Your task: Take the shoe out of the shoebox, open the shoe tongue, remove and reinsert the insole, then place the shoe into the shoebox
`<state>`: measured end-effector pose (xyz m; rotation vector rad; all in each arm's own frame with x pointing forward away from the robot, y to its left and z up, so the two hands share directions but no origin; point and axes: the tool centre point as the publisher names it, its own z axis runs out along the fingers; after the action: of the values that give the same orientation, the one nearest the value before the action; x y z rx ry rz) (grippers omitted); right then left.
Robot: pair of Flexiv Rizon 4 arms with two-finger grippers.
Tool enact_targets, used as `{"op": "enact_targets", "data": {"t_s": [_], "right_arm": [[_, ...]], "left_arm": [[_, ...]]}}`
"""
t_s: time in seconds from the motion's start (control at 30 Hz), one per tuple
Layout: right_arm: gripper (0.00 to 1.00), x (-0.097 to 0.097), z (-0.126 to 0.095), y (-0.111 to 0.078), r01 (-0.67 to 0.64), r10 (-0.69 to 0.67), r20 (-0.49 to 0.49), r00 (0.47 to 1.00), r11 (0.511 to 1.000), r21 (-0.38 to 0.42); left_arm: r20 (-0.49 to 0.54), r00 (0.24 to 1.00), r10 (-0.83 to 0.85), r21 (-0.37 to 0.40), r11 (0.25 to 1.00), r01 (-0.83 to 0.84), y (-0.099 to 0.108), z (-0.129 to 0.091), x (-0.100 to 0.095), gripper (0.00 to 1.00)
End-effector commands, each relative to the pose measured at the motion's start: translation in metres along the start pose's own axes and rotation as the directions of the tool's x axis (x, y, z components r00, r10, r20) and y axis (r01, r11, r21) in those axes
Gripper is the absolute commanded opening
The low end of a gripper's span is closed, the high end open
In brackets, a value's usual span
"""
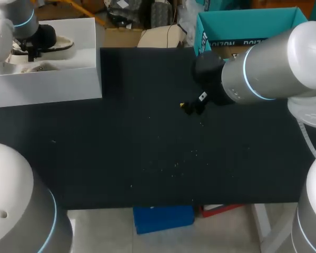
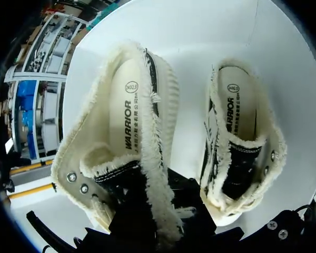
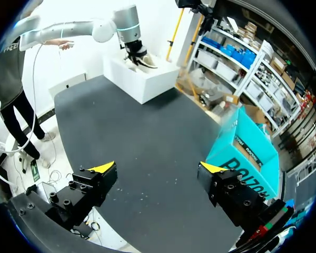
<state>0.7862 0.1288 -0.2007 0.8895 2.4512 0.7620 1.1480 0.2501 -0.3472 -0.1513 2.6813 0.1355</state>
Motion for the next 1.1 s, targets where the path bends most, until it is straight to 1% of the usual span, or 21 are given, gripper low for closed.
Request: {"op": "enact_targets", "data": {"t_s": [0.03, 0.17, 0.2, 0.27, 0.3, 0.33, 0.37, 0.53, 0.57, 0.63, 0.73, 0.77, 0.8, 0.87, 0.9, 1.1], "right_arm": [[1.00, 0.000, 0.001, 0.000, -0.001, 0.001, 0.000, 1.000, 1.000, 0.000], [1.00, 0.000, 0.001, 0.000, -0.001, 0.001, 0.000, 1.000, 1.000, 0.000], [1.00, 0.000, 0.001, 0.000, -0.001, 0.001, 0.000, 1.000, 1.000, 0.000], [1.00, 0.000, 0.001, 0.000, -0.001, 0.001, 0.000, 1.000, 1.000, 0.000], [1.00, 0.000, 0.001, 0.000, -0.001, 0.001, 0.000, 1.000, 1.000, 0.000], [1.00, 0.000, 0.001, 0.000, -0.001, 0.001, 0.000, 1.000, 1.000, 0.000], [1.00, 0.000, 0.001, 0.000, -0.001, 0.001, 0.000, 1.000, 1.000, 0.000], [1.00, 0.000, 0.001, 0.000, -0.001, 0.001, 0.000, 1.000, 1.000, 0.000], [1.00, 0.000, 0.001, 0.000, -0.001, 0.001, 0.000, 1.000, 1.000, 0.000], [1.00, 0.000, 0.001, 0.000, -0.001, 0.001, 0.000, 1.000, 1.000, 0.000], [1.00, 0.000, 0.001, 0.000, -0.001, 0.001, 0.000, 1.000, 1.000, 0.000], [1.00, 0.000, 0.001, 0.000, -0.001, 0.001, 0.000, 1.000, 1.000, 0.000], [1.00, 0.000, 0.001, 0.000, -0.001, 0.001, 0.000, 1.000, 1.000, 0.000], [1.00, 0.000, 0.001, 0.000, -0.001, 0.001, 0.000, 1.000, 1.000, 0.000], [1.00, 0.000, 0.001, 0.000, -0.001, 0.001, 0.000, 1.000, 1.000, 0.000], [1.00, 0.000, 0.001, 0.000, -0.001, 0.001, 0.000, 1.000, 1.000, 0.000]], "left_arm": [[-0.019, 1.000, -0.004, 0.002, 1.000, 0.005, -0.007, 0.041, -0.007, 0.00], [-0.019, 1.000, -0.005, -0.012, 1.000, 0.004, -0.010, 0.054, -0.005, 0.00], [-0.028, 1.000, -0.011, -0.010, 1.000, 0.011, -0.010, 0.056, -0.004, 0.31], [-0.036, 0.999, -0.004, -0.010, 1.000, 0.004, -0.012, 0.056, 0.000, 0.44], [-0.042, 0.999, 0.003, -0.007, 1.000, -0.003, -0.013, 0.055, 0.002, 0.53], [-0.042, 0.999, 0.002, -0.006, 1.000, -0.003, -0.013, 0.053, 0.004, 0.78], [-0.043, 0.999, 0.005, -0.002, 1.000, -0.005, -0.014, 0.048, 0.006, 1.00], [-0.044, 0.999, -0.006, 0.033, 0.999, 0.007, -0.015, 0.016, 0.005, 1.00], [-0.039, 0.999, -0.004, 0.041, 0.999, 0.005, -0.017, 0.004, 0.003, 1.00], [-0.040, 0.999, -0.001, 0.061, 0.998, 0.003, -0.019, -0.011, 0.001, 0.98], [-0.043, 0.999, -0.010, 0.087, 0.996, 0.014, -0.023, -0.046, 0.001, 1.00], [-0.050, 0.999, -0.007, 0.095, 0.995, 0.011, -0.025, -0.052, 0.002, 1.00], [-0.057, 0.998, -0.014, 0.105, 0.994, 0.020, -0.027, -0.065, 0.005, 1.00], [-0.062, 0.998, -0.013, 0.115, 0.993, 0.020, -0.031, -0.084, 0.010, 1.00], [-0.077, 0.997, -0.023, 0.134, 0.990, 0.033, -0.033, -0.092, 0.014, 1.00], [-0.089, 0.996, -0.017, 0.135, 0.990, 0.029, -0.043, -0.138, 0.034, 1.00]]}}
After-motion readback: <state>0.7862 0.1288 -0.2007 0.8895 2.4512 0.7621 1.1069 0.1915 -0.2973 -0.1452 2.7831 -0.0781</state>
